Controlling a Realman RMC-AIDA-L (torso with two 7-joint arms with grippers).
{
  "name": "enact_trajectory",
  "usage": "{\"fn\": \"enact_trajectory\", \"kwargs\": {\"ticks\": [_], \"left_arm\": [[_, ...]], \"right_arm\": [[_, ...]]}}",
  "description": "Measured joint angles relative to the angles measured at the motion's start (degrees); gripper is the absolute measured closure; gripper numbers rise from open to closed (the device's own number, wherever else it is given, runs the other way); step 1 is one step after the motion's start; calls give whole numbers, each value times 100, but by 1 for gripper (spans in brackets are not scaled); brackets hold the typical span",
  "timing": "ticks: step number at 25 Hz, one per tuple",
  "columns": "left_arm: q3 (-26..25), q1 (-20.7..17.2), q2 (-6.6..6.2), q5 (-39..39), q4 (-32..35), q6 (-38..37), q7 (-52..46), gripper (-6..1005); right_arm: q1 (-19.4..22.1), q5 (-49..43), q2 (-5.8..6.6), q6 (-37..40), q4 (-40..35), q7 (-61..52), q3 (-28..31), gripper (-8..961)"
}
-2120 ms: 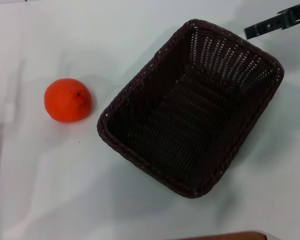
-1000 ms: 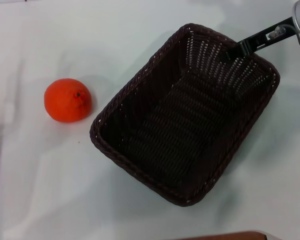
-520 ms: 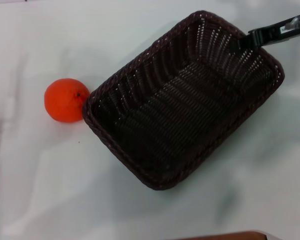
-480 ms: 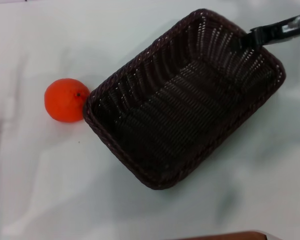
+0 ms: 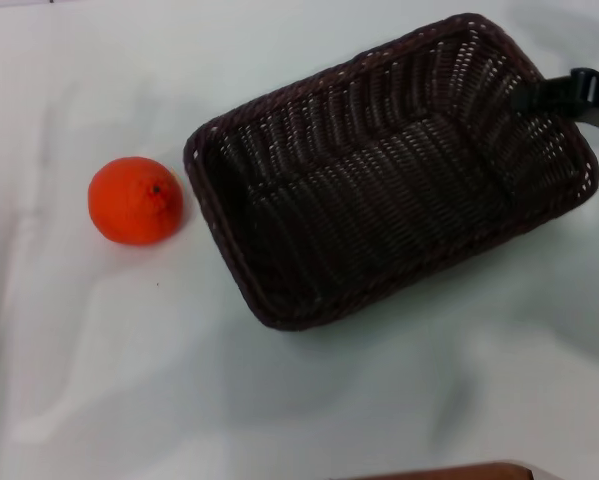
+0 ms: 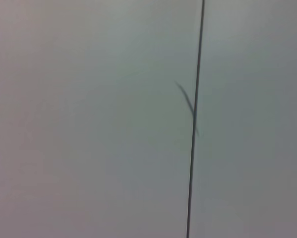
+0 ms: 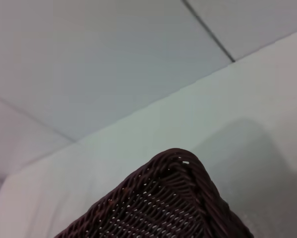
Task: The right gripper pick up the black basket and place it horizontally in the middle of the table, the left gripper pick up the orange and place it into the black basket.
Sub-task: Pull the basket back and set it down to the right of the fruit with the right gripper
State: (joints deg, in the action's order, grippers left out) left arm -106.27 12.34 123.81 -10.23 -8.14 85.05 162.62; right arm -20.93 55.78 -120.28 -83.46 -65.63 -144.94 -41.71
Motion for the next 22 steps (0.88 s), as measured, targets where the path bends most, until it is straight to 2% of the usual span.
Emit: {"fn": "enact_trajectory", "kwargs": {"ticks": [6, 14, 22], "left_arm": [[-1, 94, 8, -2, -15, -13, 33, 139], [-7, 128, 25, 3, -12, -21, 33, 139], [-8, 136, 29, 4, -12, -24, 33, 140]], "right_arm": [[355, 465, -13, 301, 295, 62, -21, 739], [411, 1207, -7, 892, 1311, 587, -41, 738], [400, 1414, -9, 1033, 1641, 714, -38, 738]]}}
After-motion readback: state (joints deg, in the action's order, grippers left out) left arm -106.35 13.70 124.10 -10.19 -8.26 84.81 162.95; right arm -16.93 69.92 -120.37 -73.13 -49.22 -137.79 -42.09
